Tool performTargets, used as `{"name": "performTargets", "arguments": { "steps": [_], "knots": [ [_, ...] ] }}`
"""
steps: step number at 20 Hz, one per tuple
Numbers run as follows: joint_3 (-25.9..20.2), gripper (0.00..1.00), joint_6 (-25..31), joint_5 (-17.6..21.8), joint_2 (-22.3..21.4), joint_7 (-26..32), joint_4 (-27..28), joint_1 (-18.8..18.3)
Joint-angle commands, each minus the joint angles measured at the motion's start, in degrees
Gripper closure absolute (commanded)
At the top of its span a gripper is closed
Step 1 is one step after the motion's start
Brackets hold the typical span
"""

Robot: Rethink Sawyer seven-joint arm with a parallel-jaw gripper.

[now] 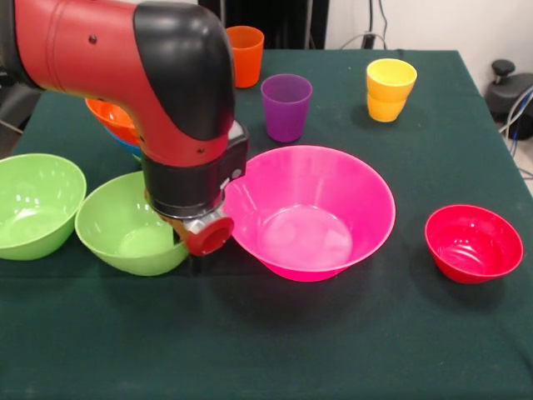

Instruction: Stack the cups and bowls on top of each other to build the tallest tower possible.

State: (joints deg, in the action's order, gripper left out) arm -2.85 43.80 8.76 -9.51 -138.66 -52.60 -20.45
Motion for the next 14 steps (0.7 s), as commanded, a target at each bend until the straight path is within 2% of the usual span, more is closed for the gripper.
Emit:
{"name": "performTargets", "arguments": {
  "steps": [1, 8, 10, 14],
  "knots": [
    [-3.5, 1.0, 5.0, 4.2, 0.1, 12.7, -1.2, 1.4],
    [-4.2, 1.0, 4.3, 5.3, -0.3, 12.8, -1.5, 1.1],
    [-4.7, 1.0, 1.6, 5.5, -1.1, 12.9, -2.6, 0.9],
    [-5.1, 1.0, 3.5, 4.4, -3.4, 12.7, -4.0, 1.2]
  ]
}}
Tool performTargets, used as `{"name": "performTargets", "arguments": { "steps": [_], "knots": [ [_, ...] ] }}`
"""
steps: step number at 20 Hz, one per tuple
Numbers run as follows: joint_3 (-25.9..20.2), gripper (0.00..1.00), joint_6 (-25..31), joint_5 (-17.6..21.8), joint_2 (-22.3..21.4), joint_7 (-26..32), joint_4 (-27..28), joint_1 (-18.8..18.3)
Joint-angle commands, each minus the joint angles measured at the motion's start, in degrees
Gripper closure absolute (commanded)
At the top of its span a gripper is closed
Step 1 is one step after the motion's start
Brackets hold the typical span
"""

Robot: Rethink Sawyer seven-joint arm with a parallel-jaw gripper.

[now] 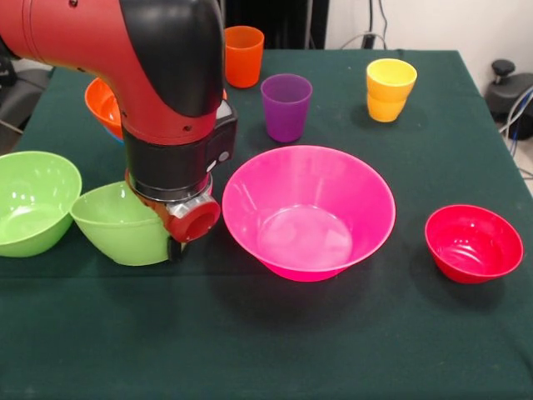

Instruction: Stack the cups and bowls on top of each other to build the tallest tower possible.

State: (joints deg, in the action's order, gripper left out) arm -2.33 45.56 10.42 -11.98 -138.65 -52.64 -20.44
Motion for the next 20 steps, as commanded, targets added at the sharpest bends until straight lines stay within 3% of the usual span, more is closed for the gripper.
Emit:
{"name": "performTargets", "arguments": {
  "steps": [1, 9, 20],
  "knots": [
    [-5.6, 1.0, 2.2, 2.5, -1.7, 12.6, -4.4, 1.3],
    [-6.1, 1.0, 3.8, 1.2, -4.9, 11.0, -6.3, 2.2],
    [-7.6, 1.0, 3.8, 0.7, -5.8, 10.4, -5.1, 2.4]
  ]
}}
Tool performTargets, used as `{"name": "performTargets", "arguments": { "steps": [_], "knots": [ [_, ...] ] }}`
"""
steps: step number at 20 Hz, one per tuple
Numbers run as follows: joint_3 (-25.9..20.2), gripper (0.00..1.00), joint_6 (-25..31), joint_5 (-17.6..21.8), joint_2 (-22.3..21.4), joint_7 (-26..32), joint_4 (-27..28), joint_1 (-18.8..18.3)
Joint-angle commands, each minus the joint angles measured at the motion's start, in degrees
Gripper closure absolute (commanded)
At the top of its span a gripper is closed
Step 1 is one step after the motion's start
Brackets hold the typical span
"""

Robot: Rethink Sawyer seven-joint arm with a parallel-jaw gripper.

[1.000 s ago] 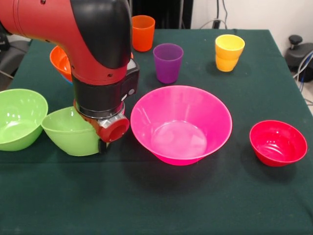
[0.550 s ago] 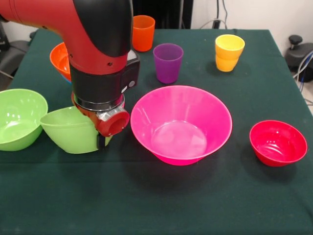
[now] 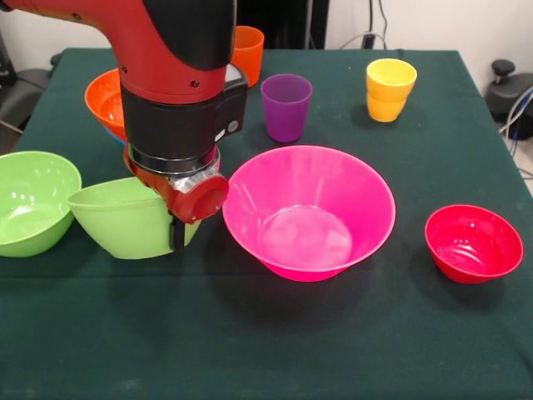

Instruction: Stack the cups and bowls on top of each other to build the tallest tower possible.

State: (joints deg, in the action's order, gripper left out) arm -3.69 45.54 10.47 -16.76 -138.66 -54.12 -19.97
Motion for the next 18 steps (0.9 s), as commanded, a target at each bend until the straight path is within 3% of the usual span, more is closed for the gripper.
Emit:
{"name": "performTargets", "arguments": {
  "steps": [1, 4, 9, 14, 18],
  "knots": [
    [-6.4, 1.0, 3.2, 0.9, -0.8, 10.4, -3.3, 1.9],
    [-7.5, 1.0, 0.5, 2.4, 0.7, 13.0, -0.6, 1.6],
    [-11.2, 1.0, 2.8, 3.6, 6.7, 20.3, 7.3, -0.3],
    [-11.5, 1.0, 5.5, 4.1, 7.7, 21.2, 11.1, 0.1],
    [-11.1, 1.0, 8.3, 3.4, 6.2, 20.5, 11.8, 0.7]
  ]
}}
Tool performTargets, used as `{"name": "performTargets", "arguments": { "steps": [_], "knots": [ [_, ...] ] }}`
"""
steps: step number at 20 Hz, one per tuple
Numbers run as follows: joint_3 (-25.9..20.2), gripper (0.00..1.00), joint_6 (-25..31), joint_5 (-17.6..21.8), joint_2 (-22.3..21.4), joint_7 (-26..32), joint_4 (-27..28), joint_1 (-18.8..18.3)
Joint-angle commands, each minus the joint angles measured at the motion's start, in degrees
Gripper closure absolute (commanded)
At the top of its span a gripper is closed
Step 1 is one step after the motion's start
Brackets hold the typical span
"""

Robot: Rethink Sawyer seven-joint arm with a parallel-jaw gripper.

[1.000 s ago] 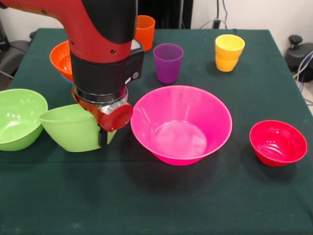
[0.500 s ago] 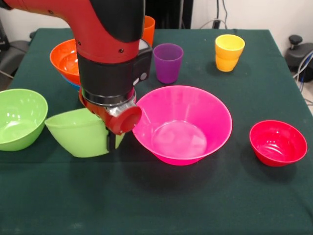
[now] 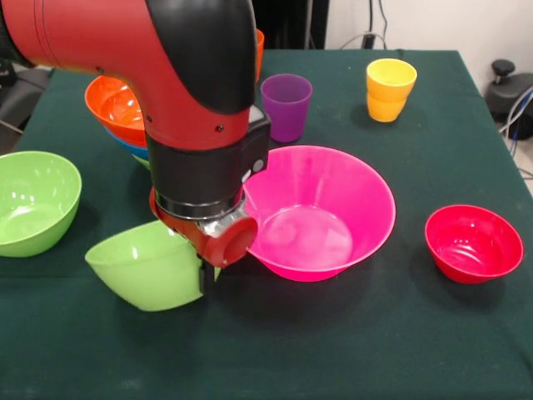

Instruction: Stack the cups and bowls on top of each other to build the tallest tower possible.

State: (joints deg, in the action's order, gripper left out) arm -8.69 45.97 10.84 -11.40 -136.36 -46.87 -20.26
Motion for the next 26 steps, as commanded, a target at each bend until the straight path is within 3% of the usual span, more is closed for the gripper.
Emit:
{"name": "performTargets", "arguments": {
  "steps": [1, 5, 12, 16, 26],
  "knots": [
    [-5.8, 1.0, 8.7, 2.7, 0.1, 17.7, 4.2, 1.2],
    [-4.7, 1.0, 11.0, 1.5, -3.5, 16.0, 0.5, 1.9],
    [-4.2, 1.0, 8.9, -0.7, -10.1, 11.8, -8.0, 2.3],
    [-4.3, 1.0, 6.3, -0.5, -11.3, 10.4, -9.5, 2.2],
    [-5.6, 1.0, 6.8, -0.8, -10.7, 11.2, -8.0, 1.7]
  ]
}}
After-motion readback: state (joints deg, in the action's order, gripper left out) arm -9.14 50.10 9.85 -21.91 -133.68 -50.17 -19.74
